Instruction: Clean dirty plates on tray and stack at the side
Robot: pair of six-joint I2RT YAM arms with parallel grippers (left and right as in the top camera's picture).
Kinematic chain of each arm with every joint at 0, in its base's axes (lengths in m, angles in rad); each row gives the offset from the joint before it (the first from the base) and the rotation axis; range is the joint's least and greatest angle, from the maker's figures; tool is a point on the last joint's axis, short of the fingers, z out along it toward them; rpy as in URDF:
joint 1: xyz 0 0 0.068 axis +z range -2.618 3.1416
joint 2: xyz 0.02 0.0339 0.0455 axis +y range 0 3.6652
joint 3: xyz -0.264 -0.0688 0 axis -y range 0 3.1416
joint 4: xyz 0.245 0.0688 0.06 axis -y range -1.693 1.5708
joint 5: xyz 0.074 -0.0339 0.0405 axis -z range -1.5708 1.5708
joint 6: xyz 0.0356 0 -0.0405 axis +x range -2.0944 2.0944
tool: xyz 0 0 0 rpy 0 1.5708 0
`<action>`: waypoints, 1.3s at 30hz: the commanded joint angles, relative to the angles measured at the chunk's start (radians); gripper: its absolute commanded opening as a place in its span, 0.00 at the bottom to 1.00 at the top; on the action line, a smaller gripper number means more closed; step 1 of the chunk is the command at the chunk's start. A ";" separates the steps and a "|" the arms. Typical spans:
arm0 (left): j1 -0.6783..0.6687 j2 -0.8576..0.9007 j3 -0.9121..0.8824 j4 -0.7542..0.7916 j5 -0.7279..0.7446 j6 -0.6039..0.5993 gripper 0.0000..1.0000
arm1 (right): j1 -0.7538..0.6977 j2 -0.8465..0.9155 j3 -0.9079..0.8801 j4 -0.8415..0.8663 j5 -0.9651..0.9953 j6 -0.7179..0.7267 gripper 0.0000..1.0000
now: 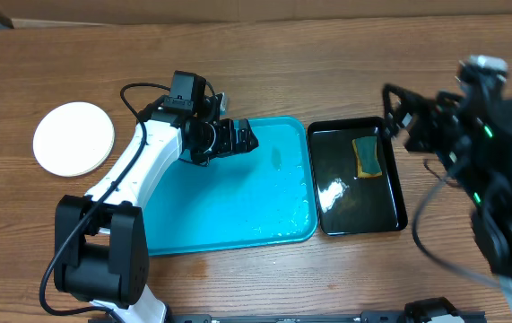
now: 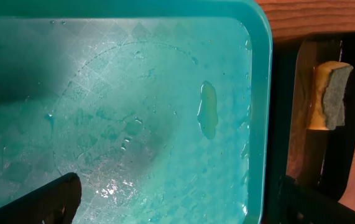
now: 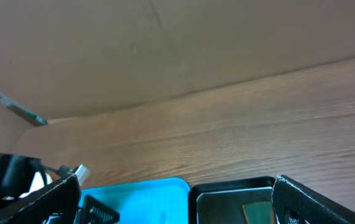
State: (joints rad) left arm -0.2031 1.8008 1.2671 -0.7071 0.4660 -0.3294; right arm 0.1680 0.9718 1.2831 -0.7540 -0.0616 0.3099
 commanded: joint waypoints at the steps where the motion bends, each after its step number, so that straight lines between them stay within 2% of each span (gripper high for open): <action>1: 0.000 -0.021 0.000 0.001 -0.006 0.015 1.00 | 0.000 -0.091 0.013 -0.036 0.042 -0.011 1.00; 7: 0.000 -0.021 0.000 0.001 -0.006 0.015 1.00 | 0.000 -0.278 0.008 -0.131 0.093 -0.031 1.00; 14: 0.000 -0.021 0.000 0.001 -0.006 0.016 1.00 | -0.001 -0.484 -0.093 -0.055 0.095 -0.172 1.00; 19: 0.000 -0.021 0.000 0.001 -0.006 0.016 1.00 | -0.002 -0.631 -0.264 0.125 0.106 -0.192 1.00; 30: 0.000 -0.021 0.000 0.001 -0.006 0.016 1.00 | -0.009 -0.856 -0.835 0.738 0.101 -0.186 1.00; 39: 0.000 -0.021 0.000 0.001 -0.006 0.015 1.00 | -0.037 -0.969 -1.134 0.930 0.082 -0.183 1.00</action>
State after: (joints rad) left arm -0.2031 1.8008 1.2667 -0.7071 0.4660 -0.3294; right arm 0.1429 0.0196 0.1982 0.1448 0.0288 0.1295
